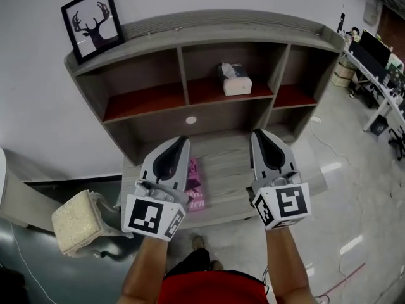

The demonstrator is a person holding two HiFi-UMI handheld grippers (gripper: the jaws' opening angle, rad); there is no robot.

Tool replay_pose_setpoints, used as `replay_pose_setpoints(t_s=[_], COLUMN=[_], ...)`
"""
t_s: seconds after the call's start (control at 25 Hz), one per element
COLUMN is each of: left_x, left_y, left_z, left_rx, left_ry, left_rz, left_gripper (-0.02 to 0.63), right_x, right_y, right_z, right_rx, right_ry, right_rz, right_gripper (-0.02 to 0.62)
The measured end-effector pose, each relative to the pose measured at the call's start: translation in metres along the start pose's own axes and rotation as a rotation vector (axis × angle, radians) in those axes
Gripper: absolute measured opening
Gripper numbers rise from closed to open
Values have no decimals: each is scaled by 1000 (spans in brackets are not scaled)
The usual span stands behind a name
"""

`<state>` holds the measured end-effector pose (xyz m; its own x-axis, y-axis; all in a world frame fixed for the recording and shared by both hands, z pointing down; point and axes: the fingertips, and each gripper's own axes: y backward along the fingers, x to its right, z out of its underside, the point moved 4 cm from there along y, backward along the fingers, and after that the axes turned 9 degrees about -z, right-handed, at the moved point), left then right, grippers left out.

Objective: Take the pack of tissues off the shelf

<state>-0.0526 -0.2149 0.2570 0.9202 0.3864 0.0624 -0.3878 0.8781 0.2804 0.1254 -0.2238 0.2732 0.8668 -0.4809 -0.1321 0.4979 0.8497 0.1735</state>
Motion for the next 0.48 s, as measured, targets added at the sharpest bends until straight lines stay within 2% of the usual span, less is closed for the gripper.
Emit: replay_pose_setpoints(t_s=[0.24,0.48], left_x=[-22,-41], left_y=[-49,-82], left_z=[16,36], left_rx=[29,21], left_ry=[35,70], left_rz=[63,131], left_gripper=[8,8], right_x=[17,35], right_y=[-54,-100], right_z=[16,38], right_rx=[-49,-111], right_ry=[28,14], right_rz=[53,109], right_gripper=[74,232])
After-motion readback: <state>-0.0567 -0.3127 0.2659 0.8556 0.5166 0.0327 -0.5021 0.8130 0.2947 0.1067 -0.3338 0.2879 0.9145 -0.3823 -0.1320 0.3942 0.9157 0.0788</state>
